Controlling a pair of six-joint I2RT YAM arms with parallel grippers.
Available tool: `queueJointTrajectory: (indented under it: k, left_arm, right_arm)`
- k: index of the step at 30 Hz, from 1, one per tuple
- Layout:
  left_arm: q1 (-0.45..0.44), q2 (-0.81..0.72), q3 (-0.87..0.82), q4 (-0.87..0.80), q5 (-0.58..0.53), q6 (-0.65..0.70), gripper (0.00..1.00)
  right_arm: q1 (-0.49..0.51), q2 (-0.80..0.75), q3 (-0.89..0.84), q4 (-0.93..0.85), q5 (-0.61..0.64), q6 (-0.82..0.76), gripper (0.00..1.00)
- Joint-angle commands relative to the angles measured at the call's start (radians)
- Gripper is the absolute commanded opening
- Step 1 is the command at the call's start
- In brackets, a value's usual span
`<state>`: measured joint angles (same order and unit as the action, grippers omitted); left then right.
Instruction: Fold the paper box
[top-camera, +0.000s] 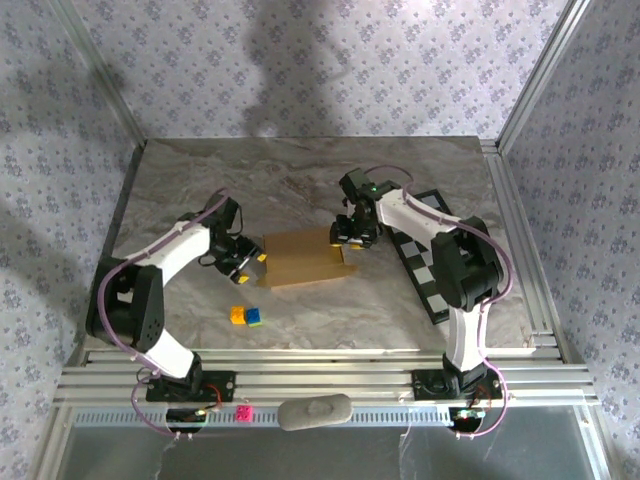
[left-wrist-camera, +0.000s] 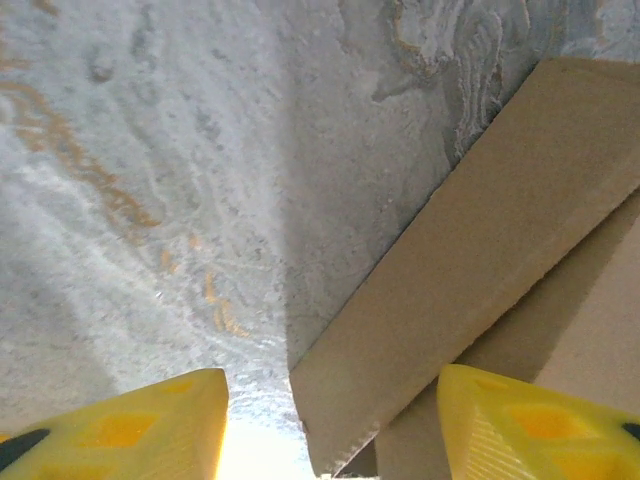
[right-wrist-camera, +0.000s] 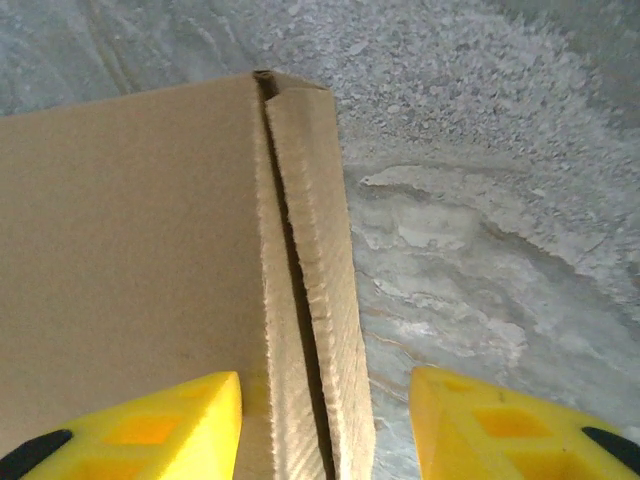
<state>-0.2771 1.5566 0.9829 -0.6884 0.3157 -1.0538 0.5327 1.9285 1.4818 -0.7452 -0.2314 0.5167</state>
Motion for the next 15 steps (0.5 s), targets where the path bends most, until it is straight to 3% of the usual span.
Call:
queueJointTrajectory:
  k: [1,4,8,12,15]
  left_arm:
    - [-0.005,-0.051,0.06,-0.09,-0.049,0.042,0.62]
    - [-0.007,-0.08,0.054,-0.105,-0.053,0.051,0.69]
    - [-0.007,-0.086,0.023,-0.059,-0.011,0.054,0.71]
    - [-0.033,-0.054,0.023,-0.048,0.013,0.07,0.68]
    - [-0.054,-0.014,0.018,-0.064,0.02,0.081,0.6]
  right_arm:
    - [0.0,-0.066,0.0,-0.054,0.003,-0.062,0.52]
    - [0.003,-0.095,-0.045,-0.024,-0.048,-0.061,0.53]
    - [0.013,-0.106,-0.072,-0.005,-0.086,-0.052,0.52]
    - [0.016,-0.102,-0.096,-0.024,-0.079,-0.05,0.46]
    - [0.019,-0.114,-0.139,-0.028,-0.058,-0.05,0.4]
